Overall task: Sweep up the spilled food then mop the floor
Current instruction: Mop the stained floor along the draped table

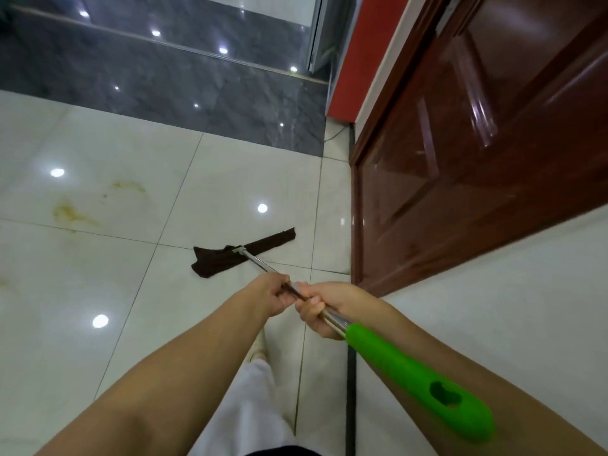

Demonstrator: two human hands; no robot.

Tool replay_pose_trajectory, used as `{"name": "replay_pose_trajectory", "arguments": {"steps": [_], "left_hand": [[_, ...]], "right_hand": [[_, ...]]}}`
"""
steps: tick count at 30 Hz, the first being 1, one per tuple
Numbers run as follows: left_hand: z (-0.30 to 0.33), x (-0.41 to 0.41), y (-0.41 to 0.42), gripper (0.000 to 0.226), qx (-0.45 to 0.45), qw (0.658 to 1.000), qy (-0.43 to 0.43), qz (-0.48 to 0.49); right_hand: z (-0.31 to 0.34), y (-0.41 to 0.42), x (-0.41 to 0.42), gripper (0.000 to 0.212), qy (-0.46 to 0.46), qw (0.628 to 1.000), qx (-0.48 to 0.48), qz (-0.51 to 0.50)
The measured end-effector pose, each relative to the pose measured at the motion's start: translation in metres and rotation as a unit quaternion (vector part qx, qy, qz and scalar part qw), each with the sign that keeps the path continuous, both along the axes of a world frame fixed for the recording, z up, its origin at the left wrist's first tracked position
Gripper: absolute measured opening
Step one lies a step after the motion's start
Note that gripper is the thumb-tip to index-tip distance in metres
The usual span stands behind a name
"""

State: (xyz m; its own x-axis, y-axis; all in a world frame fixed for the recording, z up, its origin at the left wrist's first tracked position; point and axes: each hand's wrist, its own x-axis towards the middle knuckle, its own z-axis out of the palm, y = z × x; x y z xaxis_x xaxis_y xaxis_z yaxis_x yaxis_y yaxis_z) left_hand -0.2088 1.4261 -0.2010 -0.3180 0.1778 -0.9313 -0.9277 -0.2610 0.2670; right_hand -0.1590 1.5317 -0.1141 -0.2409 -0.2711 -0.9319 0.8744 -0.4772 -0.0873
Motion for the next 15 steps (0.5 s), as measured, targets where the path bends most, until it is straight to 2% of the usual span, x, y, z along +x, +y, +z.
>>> {"name": "replay_pose_trajectory", "arguments": {"steps": [6, 15], "left_hand": [[0.002, -0.097, -0.017, 0.037, 0.017, 1.000, -0.009, 0.007], [0.013, -0.204, -0.047, 0.034, 0.025, 0.997, -0.032, 0.060]], "right_hand": [[-0.011, -0.008, -0.105, 0.014, -0.016, 0.999, 0.024, 0.040], [-0.012, -0.036, -0.225, 0.018, -0.022, 0.994, 0.049, 0.098]]}}
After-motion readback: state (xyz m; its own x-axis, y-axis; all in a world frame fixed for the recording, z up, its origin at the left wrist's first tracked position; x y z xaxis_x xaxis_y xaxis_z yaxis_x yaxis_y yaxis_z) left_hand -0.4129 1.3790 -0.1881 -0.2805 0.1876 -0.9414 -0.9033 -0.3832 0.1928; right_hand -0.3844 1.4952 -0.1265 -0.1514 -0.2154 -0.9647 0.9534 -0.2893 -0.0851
